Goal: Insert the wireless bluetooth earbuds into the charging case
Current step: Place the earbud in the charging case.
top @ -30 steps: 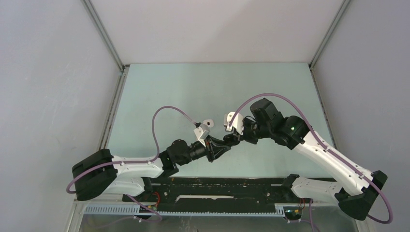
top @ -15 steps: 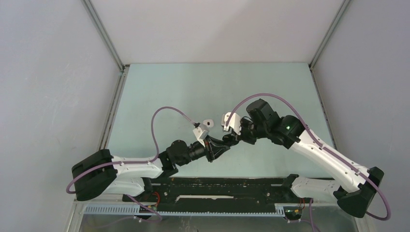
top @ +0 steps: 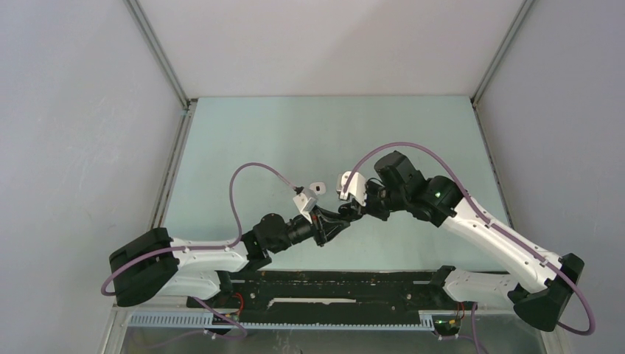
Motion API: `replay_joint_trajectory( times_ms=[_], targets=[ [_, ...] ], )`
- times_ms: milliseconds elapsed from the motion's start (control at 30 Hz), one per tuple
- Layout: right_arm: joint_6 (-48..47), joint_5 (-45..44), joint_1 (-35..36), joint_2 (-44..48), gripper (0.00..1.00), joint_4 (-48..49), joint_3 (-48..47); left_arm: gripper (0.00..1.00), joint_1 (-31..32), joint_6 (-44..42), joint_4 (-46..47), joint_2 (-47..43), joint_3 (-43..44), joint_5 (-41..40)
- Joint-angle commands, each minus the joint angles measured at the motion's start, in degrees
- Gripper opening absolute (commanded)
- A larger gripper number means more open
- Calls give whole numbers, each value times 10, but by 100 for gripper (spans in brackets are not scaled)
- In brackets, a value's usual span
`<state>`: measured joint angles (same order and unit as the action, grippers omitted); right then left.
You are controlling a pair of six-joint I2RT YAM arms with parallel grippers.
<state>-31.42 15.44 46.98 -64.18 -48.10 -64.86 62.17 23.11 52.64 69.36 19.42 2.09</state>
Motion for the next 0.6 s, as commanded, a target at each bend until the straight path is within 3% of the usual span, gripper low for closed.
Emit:
replay_joint_trajectory(
  times_ms=[0,333,567],
  targets=[
    [7,12,-4,14,15,-5,-1,0,-4,4,42,-12,-7,-10],
    [-8,100,-90,52,35,-62,-44,0,-4,-20,59,-14,-18,10],
    [13,297,-293,58,42,-65,-42,3,-3,-80,93,-16,-35,94]
  ],
)
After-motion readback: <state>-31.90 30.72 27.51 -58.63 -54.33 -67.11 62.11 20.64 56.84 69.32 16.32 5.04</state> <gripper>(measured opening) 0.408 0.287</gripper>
